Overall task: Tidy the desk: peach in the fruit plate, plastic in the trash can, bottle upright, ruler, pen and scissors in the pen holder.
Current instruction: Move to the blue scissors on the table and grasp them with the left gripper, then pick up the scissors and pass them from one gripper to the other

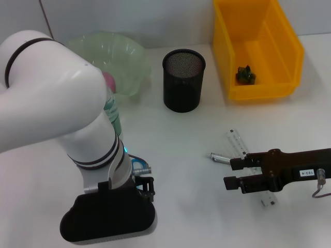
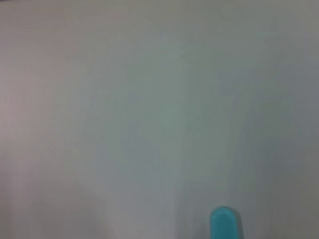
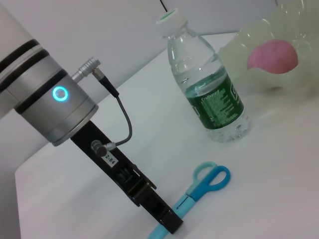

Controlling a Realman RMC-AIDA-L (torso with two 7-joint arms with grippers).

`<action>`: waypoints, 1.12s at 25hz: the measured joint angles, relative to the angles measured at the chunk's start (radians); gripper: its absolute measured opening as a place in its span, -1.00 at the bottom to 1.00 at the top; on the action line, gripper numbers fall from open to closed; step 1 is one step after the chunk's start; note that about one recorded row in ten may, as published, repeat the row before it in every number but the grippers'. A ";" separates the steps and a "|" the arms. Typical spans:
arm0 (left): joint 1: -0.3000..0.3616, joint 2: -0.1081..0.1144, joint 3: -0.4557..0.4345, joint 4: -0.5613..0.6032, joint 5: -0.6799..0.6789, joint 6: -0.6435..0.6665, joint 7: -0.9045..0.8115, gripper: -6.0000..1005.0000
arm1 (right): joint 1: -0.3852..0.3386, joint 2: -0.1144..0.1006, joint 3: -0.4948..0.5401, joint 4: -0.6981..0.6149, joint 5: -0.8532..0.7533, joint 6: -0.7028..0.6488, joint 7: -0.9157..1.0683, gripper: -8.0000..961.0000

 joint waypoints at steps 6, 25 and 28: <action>-0.003 -0.001 0.000 -0.011 -0.001 -0.003 -0.001 -0.18 | 0.000 0.001 0.000 0.000 0.001 0.000 -0.007 0.35; 0.028 0.003 0.004 0.034 0.026 0.002 -0.070 -0.55 | -0.003 0.003 0.000 0.000 0.006 -0.002 -0.009 0.34; 0.111 -0.001 -0.089 0.163 0.089 0.017 -0.154 -0.58 | -0.002 0.003 0.002 -0.001 0.006 -0.007 -0.009 0.34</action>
